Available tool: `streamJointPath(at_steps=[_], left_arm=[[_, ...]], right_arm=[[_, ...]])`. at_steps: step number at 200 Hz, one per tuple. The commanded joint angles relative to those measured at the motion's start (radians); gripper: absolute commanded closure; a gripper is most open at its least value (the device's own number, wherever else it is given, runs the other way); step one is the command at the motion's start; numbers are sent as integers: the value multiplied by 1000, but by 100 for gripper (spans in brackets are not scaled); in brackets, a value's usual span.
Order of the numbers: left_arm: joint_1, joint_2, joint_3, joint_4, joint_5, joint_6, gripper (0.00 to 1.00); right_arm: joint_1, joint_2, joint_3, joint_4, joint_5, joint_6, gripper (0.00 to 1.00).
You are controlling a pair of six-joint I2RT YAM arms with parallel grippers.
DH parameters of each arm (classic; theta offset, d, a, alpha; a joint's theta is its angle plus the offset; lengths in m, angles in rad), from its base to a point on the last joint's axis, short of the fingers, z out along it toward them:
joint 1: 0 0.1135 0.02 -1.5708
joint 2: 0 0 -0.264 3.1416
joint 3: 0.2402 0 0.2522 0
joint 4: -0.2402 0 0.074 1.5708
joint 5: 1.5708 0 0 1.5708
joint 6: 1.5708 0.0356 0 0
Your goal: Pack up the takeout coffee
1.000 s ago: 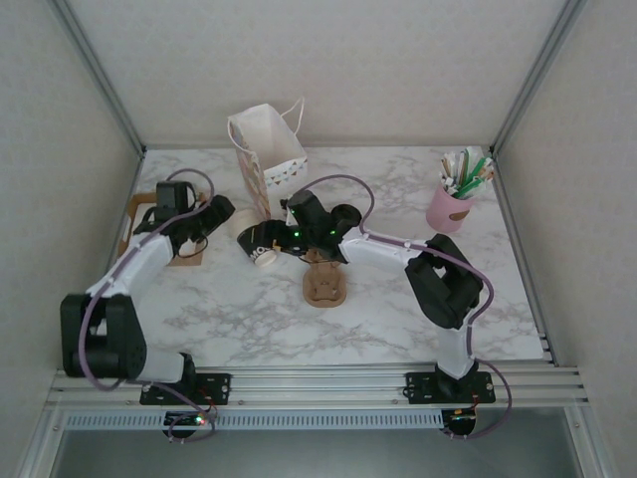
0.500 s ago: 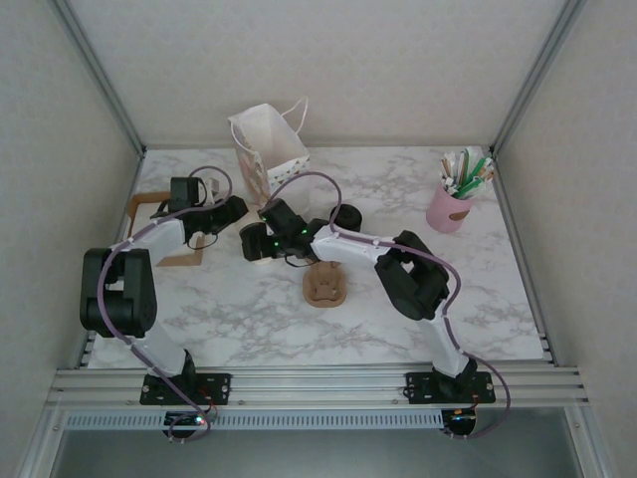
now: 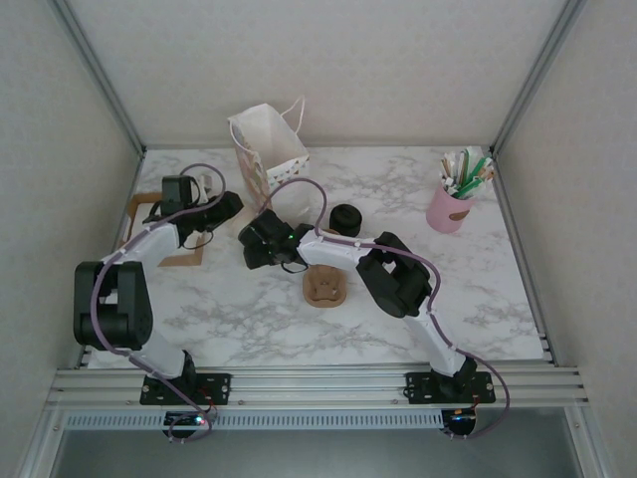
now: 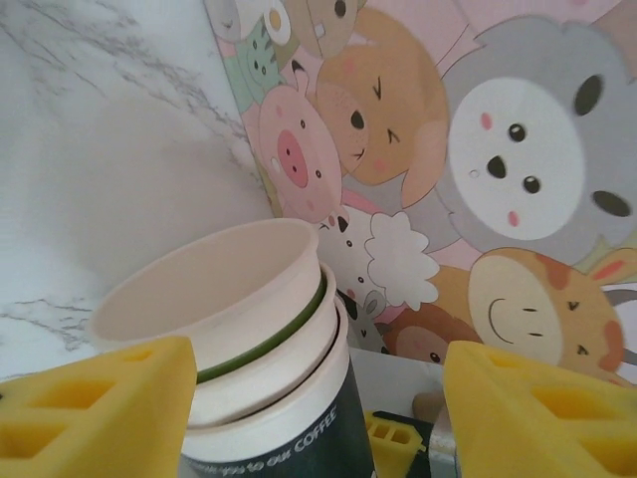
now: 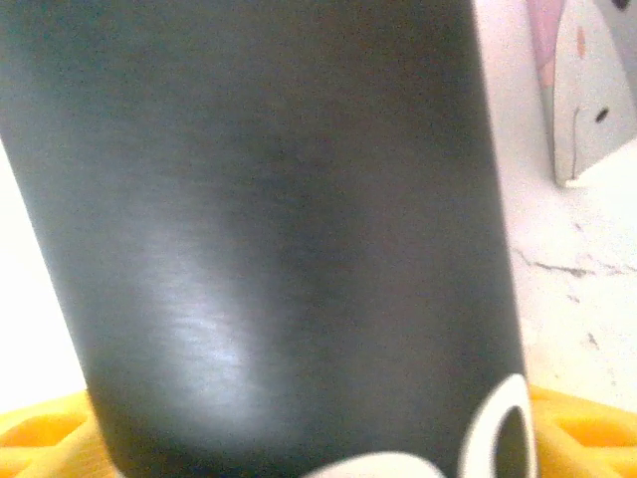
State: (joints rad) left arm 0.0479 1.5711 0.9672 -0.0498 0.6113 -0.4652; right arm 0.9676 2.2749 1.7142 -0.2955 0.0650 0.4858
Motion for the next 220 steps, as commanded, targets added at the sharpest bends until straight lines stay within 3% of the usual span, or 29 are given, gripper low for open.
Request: streamJointPath(at_steps=[1, 39, 94, 134, 172, 220], left_arm=[[25, -64, -40, 49, -25, -33, 32], [52, -110, -92, 107, -2, -60, 31], [64, -169, -139, 171, 44, -80, 29], [39, -330, -200, 250, 79, -188, 29], [-30, -465, -102, 15, 40, -204, 31], [-41, -525, 102, -405, 65, -36, 36]], right_arm=[[10, 23, 17, 34, 22, -21, 25], [16, -7, -50, 127, -10, -55, 35], [23, -120, -212, 277, -68, -78, 38], [22, -269, -387, 428, -192, -96, 39], [14, -383, -533, 570, -328, -100, 40], [-21, -502, -674, 722, -503, -84, 41]])
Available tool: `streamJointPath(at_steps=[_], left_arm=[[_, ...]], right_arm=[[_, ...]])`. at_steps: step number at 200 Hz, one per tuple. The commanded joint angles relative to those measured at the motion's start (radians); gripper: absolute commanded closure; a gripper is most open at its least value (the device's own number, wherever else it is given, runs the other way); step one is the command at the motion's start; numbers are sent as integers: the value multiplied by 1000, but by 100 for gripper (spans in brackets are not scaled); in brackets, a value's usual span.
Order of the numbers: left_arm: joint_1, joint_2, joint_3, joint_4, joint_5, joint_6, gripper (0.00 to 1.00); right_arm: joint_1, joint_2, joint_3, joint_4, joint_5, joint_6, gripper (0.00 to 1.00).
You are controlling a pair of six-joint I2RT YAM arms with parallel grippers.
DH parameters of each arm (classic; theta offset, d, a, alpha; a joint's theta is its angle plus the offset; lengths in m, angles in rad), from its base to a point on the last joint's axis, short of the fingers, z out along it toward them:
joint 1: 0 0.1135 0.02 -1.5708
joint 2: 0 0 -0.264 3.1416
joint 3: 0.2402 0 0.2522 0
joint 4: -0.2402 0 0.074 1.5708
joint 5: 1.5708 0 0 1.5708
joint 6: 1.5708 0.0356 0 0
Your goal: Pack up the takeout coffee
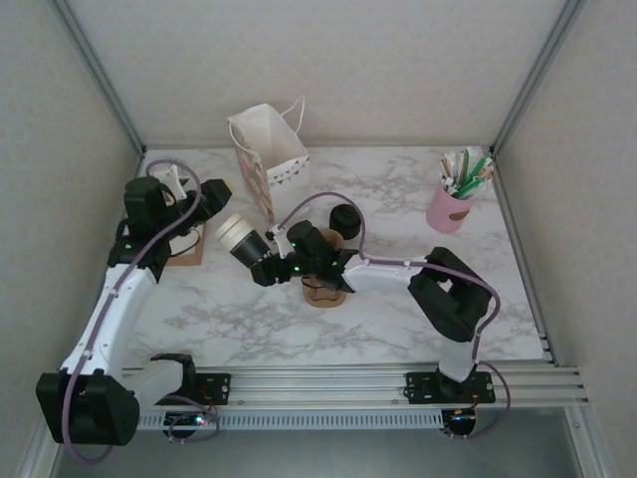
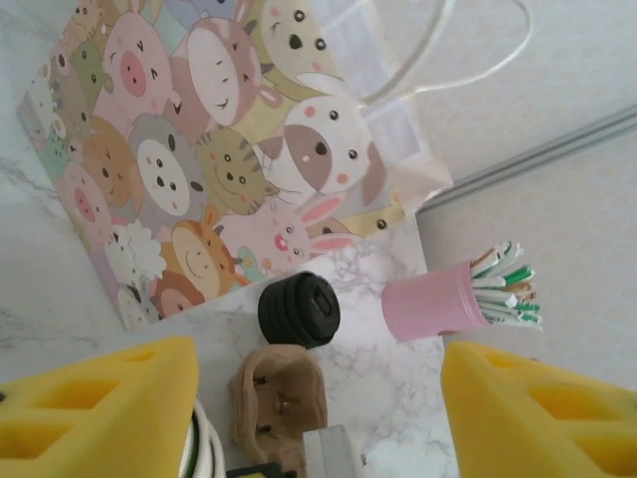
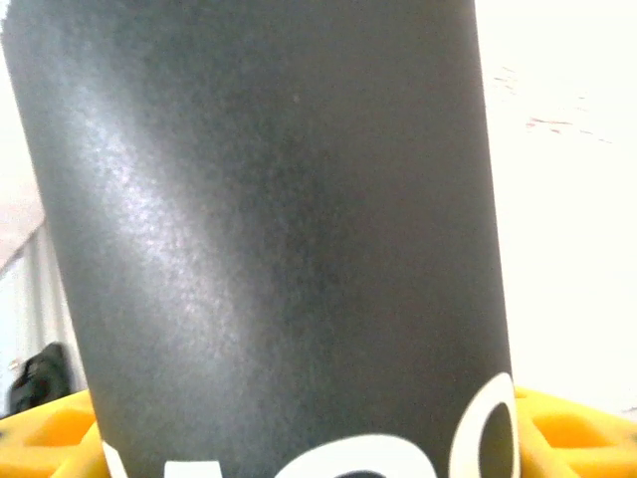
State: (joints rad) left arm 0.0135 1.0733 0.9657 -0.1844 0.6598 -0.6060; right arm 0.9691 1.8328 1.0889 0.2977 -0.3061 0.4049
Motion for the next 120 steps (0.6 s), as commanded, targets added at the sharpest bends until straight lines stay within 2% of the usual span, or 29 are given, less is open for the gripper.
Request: streamJointPath(at_steps=[1, 16, 29, 44, 65, 81, 120], left_arm=[[-7, -28, 106, -278, 15, 109, 36], [-7, -33, 156, -369, -8, 156, 36], [-7, -26, 170, -400, 27, 180, 37], [-10, -7, 174, -434, 89, 209, 45], [-20, -13, 159, -451, 70, 213, 53], [-23, -20, 143, -446, 96, 213, 59], [-46, -33, 116, -438, 120, 213, 60]], right_arm=[[-23, -62, -51, 130, -136, -3, 41], [-35, -85, -73, 155, -184, -5, 41], [-42, -97, -85, 173, -218, 0, 41], [-53, -108, -96, 194, -254, 10, 41], [-59, -123, -107, 210, -287, 19, 41], [-62, -128, -107, 215, -300, 21, 41], [-76, -126, -104, 237, -346, 39, 41]])
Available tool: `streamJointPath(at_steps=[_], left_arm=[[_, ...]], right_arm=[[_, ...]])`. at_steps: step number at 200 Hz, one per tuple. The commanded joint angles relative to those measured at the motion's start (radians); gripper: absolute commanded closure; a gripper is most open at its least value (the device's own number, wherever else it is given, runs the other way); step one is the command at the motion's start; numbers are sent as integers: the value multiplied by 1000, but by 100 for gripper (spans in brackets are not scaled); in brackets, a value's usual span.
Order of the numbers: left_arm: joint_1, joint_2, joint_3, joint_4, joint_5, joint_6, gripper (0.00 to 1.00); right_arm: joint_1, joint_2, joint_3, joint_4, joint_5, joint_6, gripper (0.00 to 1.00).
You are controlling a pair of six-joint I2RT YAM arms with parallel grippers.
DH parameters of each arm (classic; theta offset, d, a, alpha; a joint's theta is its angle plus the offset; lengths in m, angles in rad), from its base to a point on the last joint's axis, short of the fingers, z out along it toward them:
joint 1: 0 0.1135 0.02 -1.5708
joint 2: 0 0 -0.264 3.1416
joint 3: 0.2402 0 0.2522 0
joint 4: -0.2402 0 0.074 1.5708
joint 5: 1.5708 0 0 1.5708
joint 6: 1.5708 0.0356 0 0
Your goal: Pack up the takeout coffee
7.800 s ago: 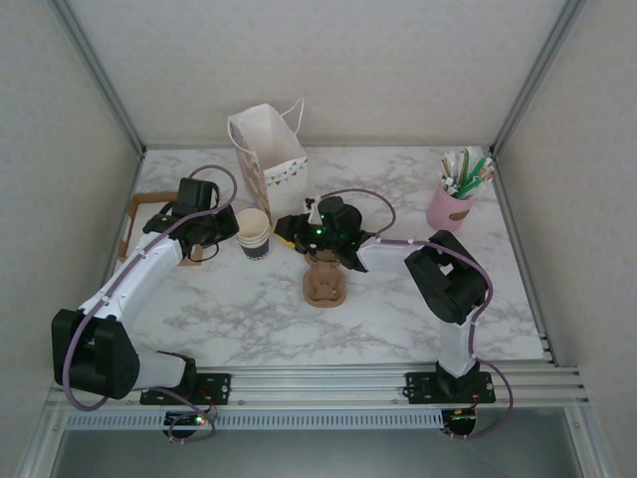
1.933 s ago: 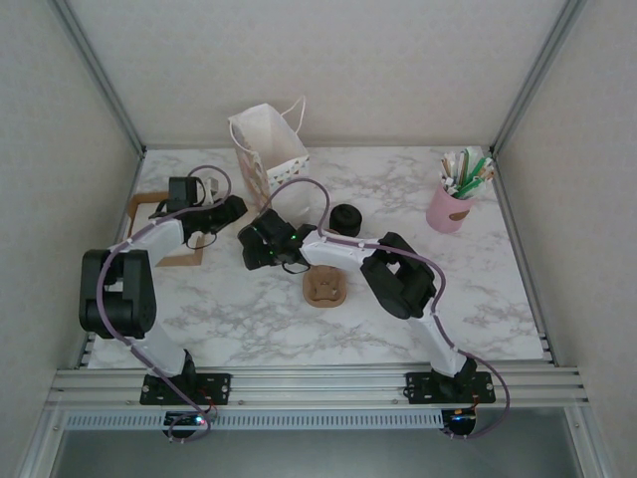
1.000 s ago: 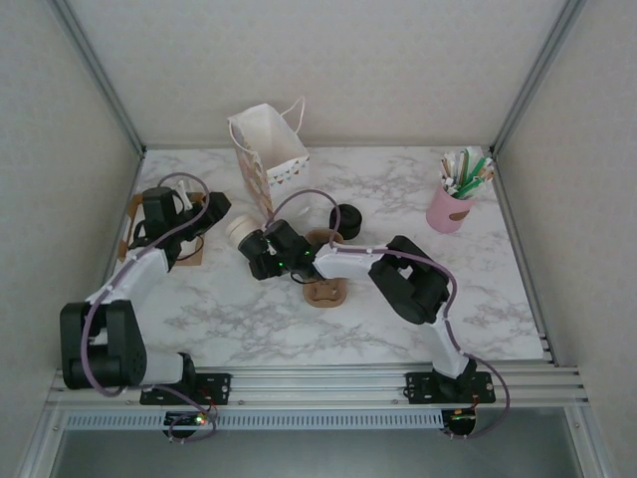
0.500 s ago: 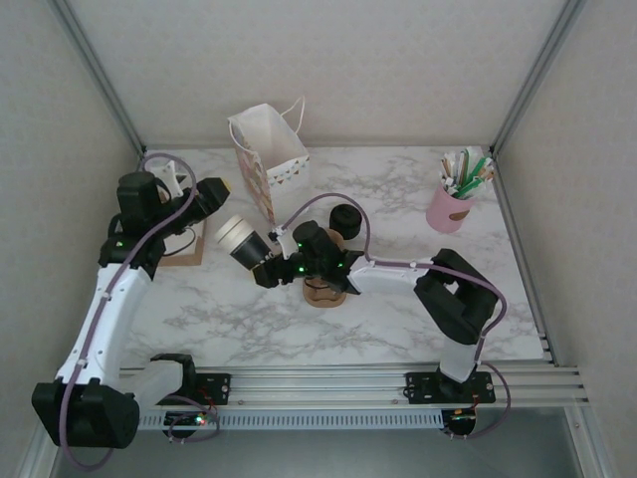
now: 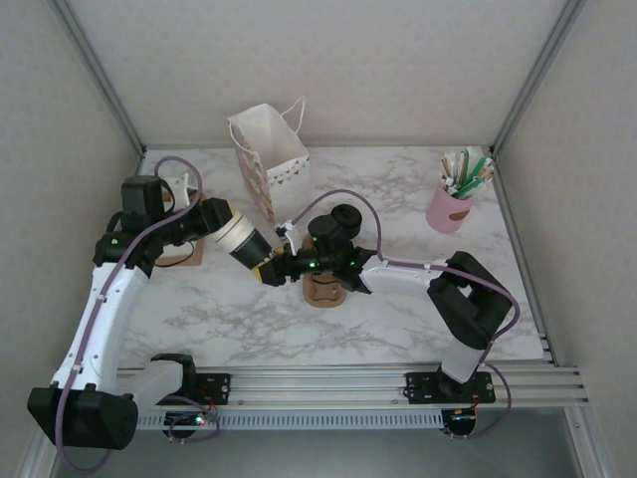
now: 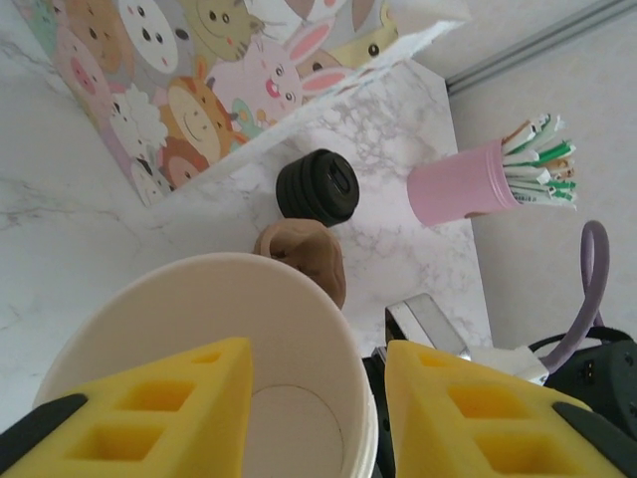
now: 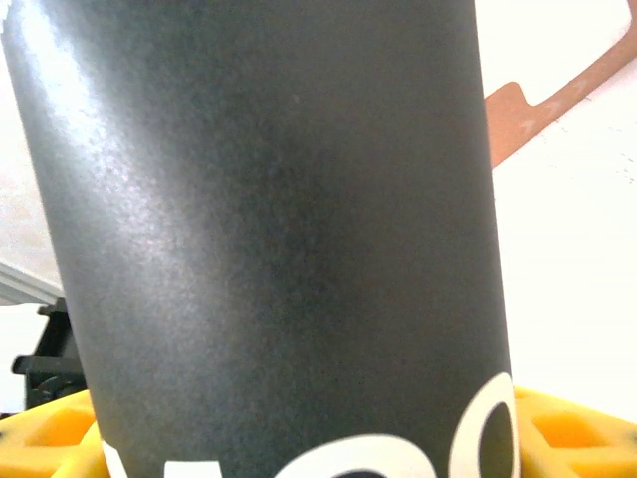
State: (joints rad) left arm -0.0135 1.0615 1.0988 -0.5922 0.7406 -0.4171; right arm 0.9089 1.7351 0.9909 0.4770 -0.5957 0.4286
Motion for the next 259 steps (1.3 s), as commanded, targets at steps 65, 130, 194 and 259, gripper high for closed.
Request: streamJointPath(at_steps=[65, 130, 194, 259], left_arm=[[-43, -41, -46, -15, 83, 20, 78], [-44, -55, -65, -7, 142, 5, 60], [-79, -73, -48, -77, 146, 12, 64], [-128, -93, -46, -125, 129, 23, 93]], right_arm=[[-27, -14, 17, 53, -106, 17, 40], [-33, -11, 44, 25, -182, -4, 40], [-73, -56, 106, -263, -331, -175, 40], [-105, -75, 150, -412, -400, -262, 39]])
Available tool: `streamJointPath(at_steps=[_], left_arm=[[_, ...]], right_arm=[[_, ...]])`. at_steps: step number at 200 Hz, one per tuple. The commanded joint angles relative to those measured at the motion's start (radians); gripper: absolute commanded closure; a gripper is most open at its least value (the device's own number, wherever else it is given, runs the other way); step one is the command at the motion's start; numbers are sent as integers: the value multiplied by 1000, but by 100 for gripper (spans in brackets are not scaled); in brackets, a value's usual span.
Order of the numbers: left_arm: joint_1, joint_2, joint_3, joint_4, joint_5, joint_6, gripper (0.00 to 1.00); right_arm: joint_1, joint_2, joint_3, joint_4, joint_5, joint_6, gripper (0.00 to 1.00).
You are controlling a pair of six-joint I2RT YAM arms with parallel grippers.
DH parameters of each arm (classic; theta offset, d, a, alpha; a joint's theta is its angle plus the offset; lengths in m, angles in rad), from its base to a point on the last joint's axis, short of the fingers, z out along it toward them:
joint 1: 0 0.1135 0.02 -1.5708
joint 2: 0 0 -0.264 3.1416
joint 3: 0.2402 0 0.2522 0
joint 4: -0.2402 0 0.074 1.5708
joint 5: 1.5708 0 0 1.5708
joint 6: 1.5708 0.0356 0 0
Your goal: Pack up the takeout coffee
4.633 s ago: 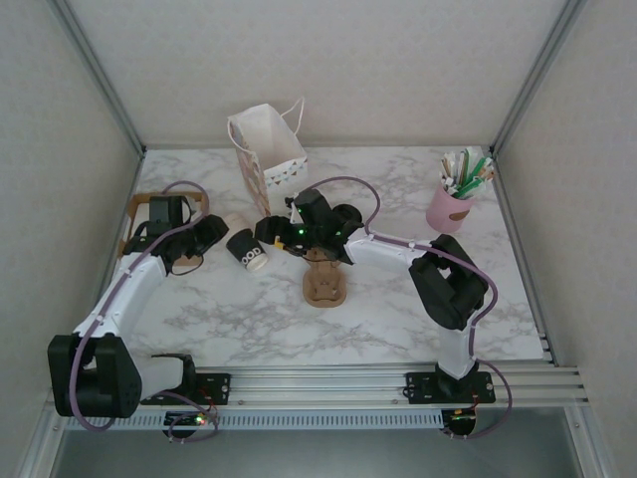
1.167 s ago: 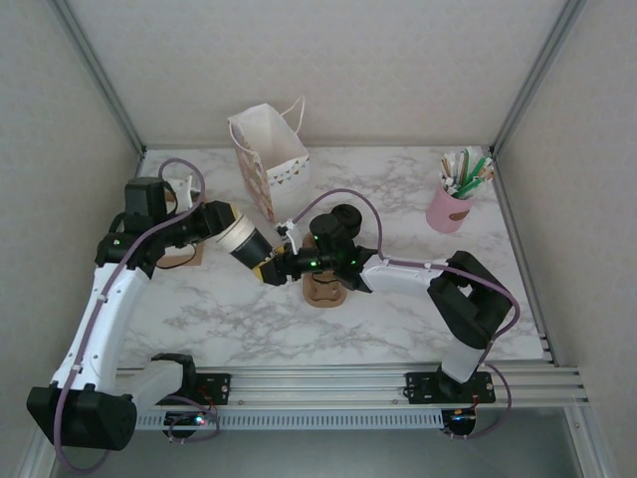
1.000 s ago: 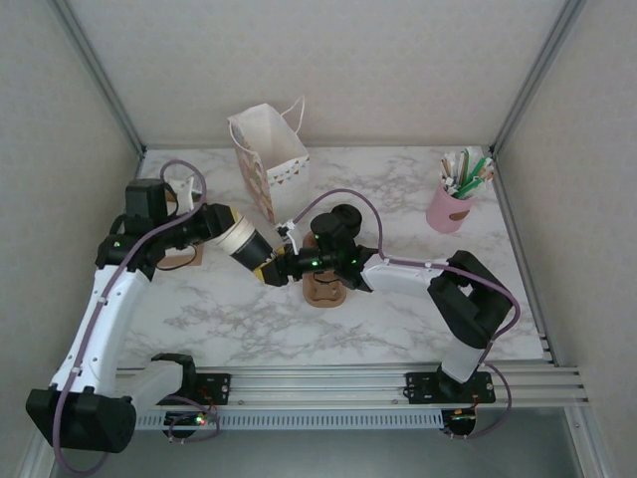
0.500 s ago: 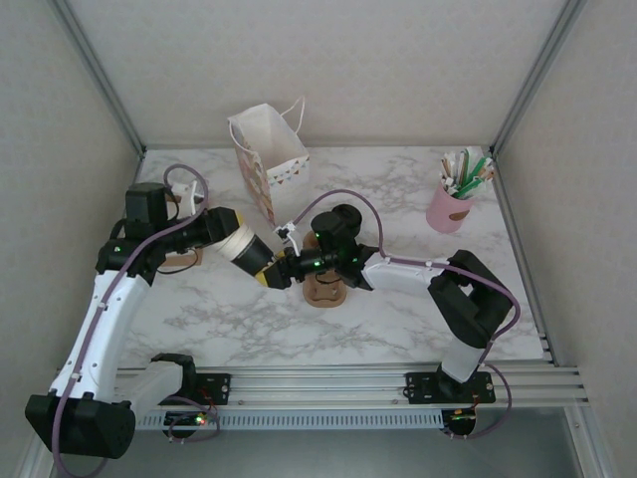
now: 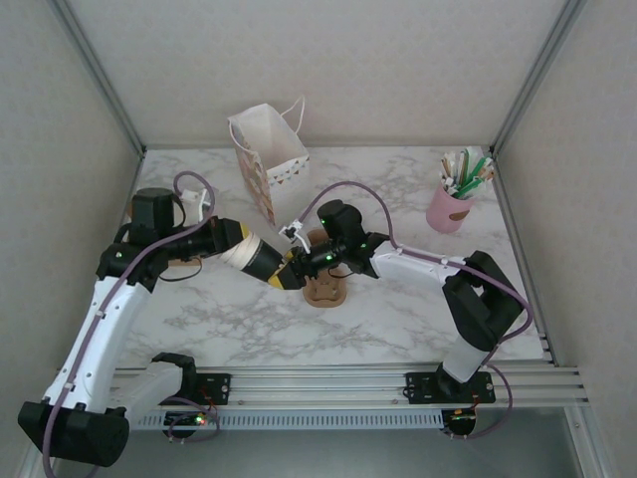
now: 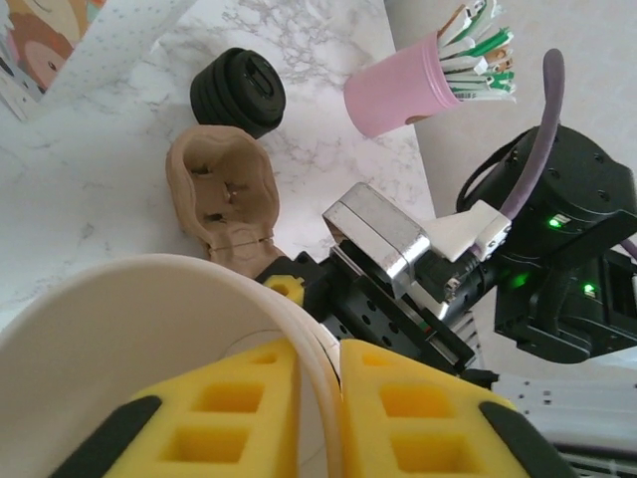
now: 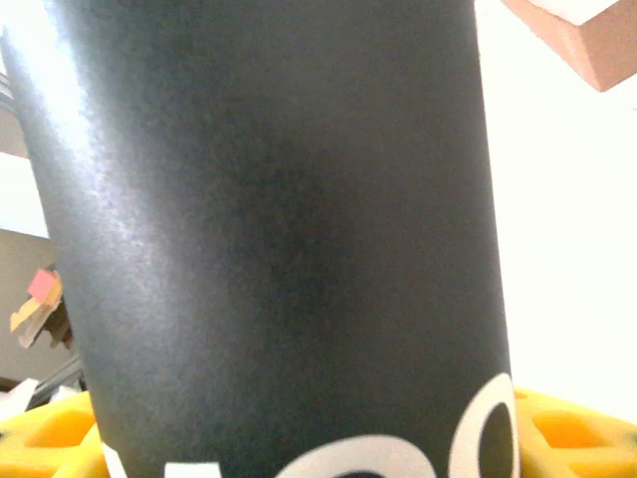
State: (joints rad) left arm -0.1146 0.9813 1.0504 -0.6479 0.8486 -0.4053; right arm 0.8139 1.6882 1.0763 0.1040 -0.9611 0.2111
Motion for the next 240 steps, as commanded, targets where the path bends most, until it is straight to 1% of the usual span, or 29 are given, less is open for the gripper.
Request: streamJointPath(at_steps=[1, 17, 36, 50, 62, 81, 84, 96, 107, 118, 134, 145, 164, 177, 188, 196, 219, 240], left_arm=[[-27, -13, 3, -70, 20, 11, 94], [-29, -20, 15, -82, 14, 14, 99], [-29, -27, 31, -89, -3, 11, 100], [-28, -22, 52, -105, -47, 16, 100], [-28, -10, 75, -128, -102, 25, 100], [-28, 16, 97, -144, -189, 25, 100], [-28, 21, 98, -144, -201, 24, 100], [-28, 37, 98, -134, -253, 18, 100], [-29, 56, 97, -132, -313, 11, 100], [-29, 75, 94, -124, -373, 7, 100], [-28, 100, 83, -83, -450, -23, 100], [-33, 114, 69, -36, -481, -50, 100], [-59, 144, 53, 22, -603, -81, 100], [-81, 168, 35, 58, -702, -106, 100], [-108, 187, 14, 100, -763, -118, 100], [-129, 205, 4, 120, -839, -130, 100], [-188, 262, -17, 177, -993, -132, 100], [-234, 315, -18, 199, -1072, -125, 99]], right_arm=[[-9, -27, 65, -41, -35, -45, 39], [-14, -26, 69, -44, -34, -48, 38], [-16, -18, 79, -44, -34, -47, 35], [-17, -6, 93, -48, -19, -41, 26], [-17, 6, 107, -58, 0, -36, 22], [-18, 21, 111, -57, 67, -21, 12], [-18, 22, 110, -57, 78, -18, 9], [-18, 30, 121, -89, 165, -1, 1], [-18, 36, 131, -116, 211, 2, 1], [-21, 35, 135, -143, 295, 28, 1], [-21, 31, 142, -168, 345, 64, 1], [-20, 24, 147, -178, 376, 102, 1], [-19, 14, 138, -165, 434, 186, 1], [-21, 22, 139, -152, 428, 222, 1], [-20, 26, 129, -126, 444, 253, 1], [-21, 31, 126, -109, 439, 263, 1], [-20, 52, 120, -61, 436, 305, 1], [-21, 71, 115, -34, 450, 340, 1]])
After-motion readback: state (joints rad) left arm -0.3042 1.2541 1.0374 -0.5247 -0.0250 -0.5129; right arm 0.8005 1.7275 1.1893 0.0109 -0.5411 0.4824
